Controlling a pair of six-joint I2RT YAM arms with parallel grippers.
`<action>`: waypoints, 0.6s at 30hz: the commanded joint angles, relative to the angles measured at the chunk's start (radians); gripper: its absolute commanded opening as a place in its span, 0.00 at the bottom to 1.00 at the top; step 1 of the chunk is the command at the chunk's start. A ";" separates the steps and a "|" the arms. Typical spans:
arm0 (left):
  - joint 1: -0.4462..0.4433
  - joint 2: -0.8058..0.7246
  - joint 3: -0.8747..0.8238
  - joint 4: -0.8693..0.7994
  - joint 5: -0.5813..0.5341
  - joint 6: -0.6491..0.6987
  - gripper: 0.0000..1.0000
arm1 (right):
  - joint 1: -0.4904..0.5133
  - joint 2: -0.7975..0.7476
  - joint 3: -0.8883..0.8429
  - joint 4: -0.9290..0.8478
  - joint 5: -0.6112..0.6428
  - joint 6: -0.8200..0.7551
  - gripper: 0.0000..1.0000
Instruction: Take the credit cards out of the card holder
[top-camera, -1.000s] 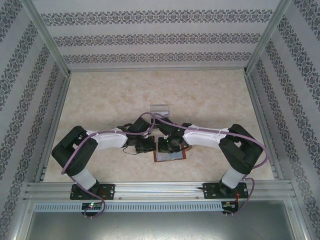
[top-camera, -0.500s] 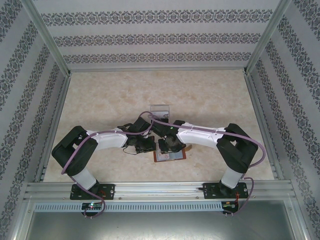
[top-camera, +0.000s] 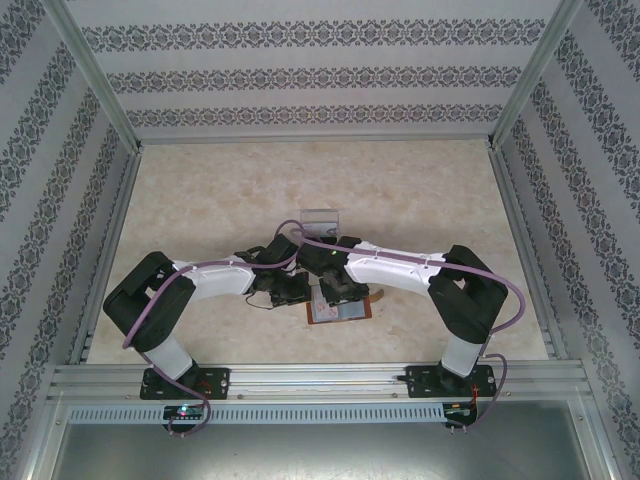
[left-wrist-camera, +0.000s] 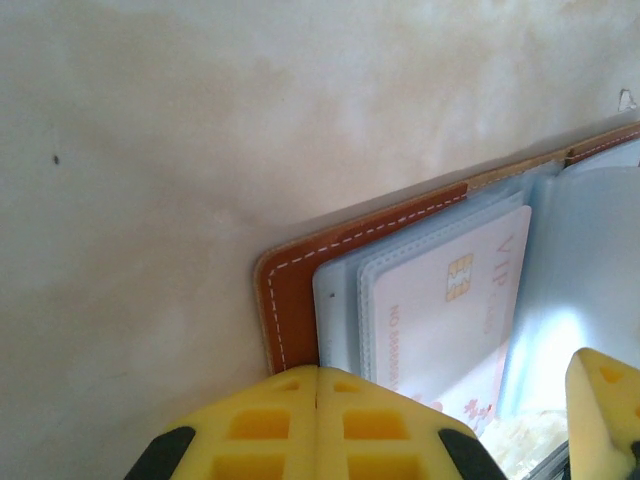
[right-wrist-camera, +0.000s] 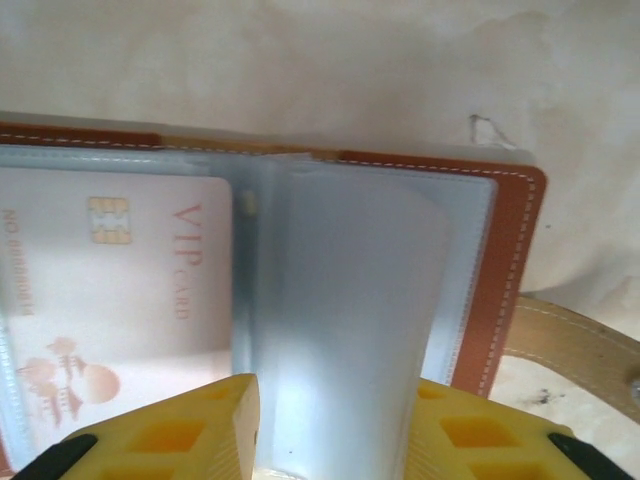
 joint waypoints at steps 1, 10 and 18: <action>-0.006 0.033 -0.004 -0.110 -0.068 0.035 0.00 | 0.006 -0.023 -0.003 -0.046 0.062 0.000 0.39; -0.006 0.032 0.000 -0.121 -0.073 0.036 0.00 | -0.082 -0.101 -0.135 0.040 0.015 -0.011 0.39; -0.003 0.014 -0.008 -0.139 -0.085 0.039 0.00 | -0.141 -0.164 -0.200 0.093 -0.046 -0.029 0.39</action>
